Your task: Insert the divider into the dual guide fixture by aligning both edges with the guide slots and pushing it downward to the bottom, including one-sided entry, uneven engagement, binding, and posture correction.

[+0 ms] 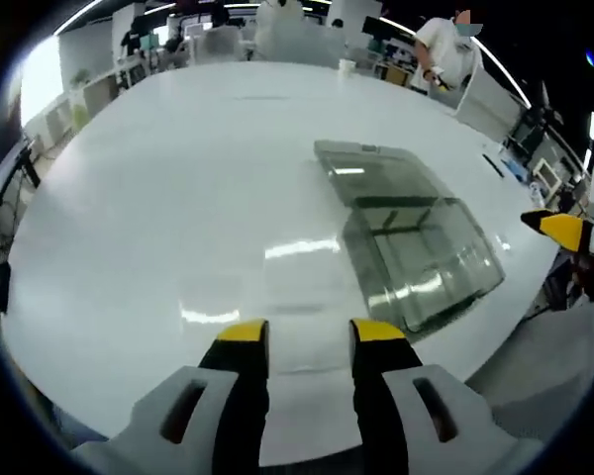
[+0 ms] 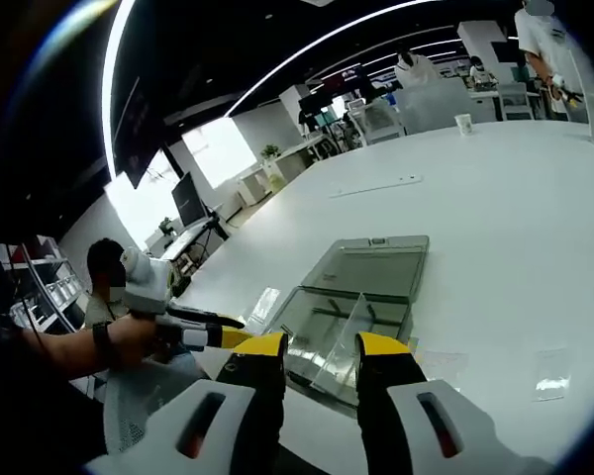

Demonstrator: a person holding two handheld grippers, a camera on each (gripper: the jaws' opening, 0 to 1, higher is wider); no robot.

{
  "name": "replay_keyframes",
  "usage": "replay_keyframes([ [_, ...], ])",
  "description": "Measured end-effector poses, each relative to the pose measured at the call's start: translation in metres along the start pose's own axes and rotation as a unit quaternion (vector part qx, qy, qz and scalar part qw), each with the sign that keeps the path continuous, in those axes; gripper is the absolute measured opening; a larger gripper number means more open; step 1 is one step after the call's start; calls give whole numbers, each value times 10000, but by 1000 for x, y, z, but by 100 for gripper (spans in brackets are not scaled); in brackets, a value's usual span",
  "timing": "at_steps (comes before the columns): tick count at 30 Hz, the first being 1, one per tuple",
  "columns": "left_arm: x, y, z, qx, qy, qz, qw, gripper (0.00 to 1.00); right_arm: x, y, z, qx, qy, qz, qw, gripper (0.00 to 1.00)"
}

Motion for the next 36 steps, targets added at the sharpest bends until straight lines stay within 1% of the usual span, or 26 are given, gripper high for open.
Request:
replay_keyframes([
  [4, -3, 5, -5, -140, -59, -85, 9998, 30, 5, 3, 2, -55, 77, -68, 9999, 23],
  [9, -9, 6, -10, -216, -135, -65, 9997, 30, 11, 2, 5, -30, 182, -119, 9998, 23],
  [14, -15, 11, -18, -334, -225, -179, 9990, 30, 21, 3, 5, -106, 326, -106, 9994, 22],
  [15, -20, 16, -21, -438, -267, -177, 9985, 30, 27, 2, 7, -119, 453, -94, 9989, 21],
  [19, -27, 22, -23, -561, -345, -167, 9977, 30, 35, 7, 8, -205, 550, -154, 9982, 20],
  [21, -27, 22, -23, -558, -347, -182, 9977, 30, 37, 8, 9, -188, 592, -168, 9979, 20],
  [22, -28, 23, -25, -618, -382, -259, 9970, 30, 38, 8, 9, -184, 605, -198, 9978, 20],
  [24, -29, 24, -28, -649, -434, -345, 9963, 30, 40, 9, 9, -200, 650, -207, 9975, 20],
  [28, -39, 28, -35, -833, -615, -374, 9939, 30, 42, 10, 8, -251, 709, -182, 9970, 20],
  [29, -40, 29, -36, -860, -616, -395, 9936, 30, 42, 11, 8, -266, 718, -185, 9969, 20],
  [31, -43, 28, -37, -847, -624, -351, 9938, 30, 44, 11, 9, -278, 749, -180, 9966, 19],
  [36, -52, 30, -43, -939, -759, -415, 9918, 30, 54, 12, 10, -296, 880, -270, 9953, 17],
])
Point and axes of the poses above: the point that each gripper's makers call its tool centre point, and the gripper's own axes: z roughly forward along the fingers, x roughly to its left, y roughly out of its top, the point moved 1 cm from there along -z, roughly backward along the fingers, and after that the axes turned 1 degree about z, right-handed, at the moved point
